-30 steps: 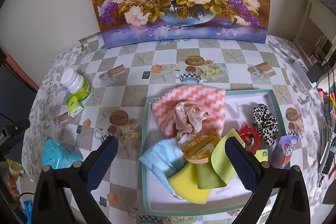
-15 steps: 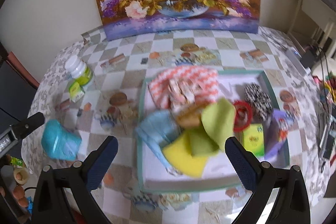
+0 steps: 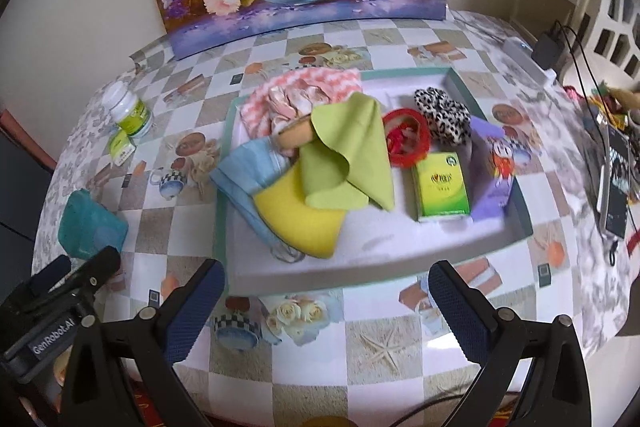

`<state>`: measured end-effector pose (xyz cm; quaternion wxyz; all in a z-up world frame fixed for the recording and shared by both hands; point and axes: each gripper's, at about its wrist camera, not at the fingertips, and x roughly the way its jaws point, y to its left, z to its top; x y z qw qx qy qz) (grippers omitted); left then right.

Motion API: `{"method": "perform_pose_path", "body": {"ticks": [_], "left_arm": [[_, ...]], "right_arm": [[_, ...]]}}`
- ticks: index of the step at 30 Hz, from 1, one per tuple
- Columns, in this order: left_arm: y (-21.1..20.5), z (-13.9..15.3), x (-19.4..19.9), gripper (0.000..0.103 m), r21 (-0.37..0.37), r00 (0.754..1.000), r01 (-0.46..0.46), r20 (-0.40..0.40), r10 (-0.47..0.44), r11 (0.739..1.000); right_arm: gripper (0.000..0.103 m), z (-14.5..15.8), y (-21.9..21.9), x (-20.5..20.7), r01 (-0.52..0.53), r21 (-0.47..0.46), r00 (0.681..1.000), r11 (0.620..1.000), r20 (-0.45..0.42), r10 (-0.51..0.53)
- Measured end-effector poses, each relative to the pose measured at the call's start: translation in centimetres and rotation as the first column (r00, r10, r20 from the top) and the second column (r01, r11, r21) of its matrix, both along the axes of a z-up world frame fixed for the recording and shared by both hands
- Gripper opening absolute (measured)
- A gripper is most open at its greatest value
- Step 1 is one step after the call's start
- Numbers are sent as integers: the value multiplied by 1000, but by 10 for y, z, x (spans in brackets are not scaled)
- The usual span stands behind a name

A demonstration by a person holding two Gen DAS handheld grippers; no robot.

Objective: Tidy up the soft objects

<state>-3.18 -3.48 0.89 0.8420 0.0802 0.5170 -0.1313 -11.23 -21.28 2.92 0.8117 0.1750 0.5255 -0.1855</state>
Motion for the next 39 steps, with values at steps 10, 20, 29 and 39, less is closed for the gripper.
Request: {"method": "perform_pose_path", "body": {"ticks": [10,20,29,39], "left_arm": [[-6,-2,-4,94,43,1000,14,5,-14,999],[-10,-3,-3,94,67,1000,26,-3,-26,997],[-12,-4,-4,94,73,999,34,-10,-33,997],[-12,-3,-3,94,74,999,31,-13,-30,997]], "right_arm": [[103,3,4,1,-18,-24,1000,1000,0,18],[103,3,6,4,-33,-35,999,999,-9,33],[103,2,5,5,-36,-38,999,999,-13,36],[103,2,6,5,-39,-42,999,998,-18,38]]}}
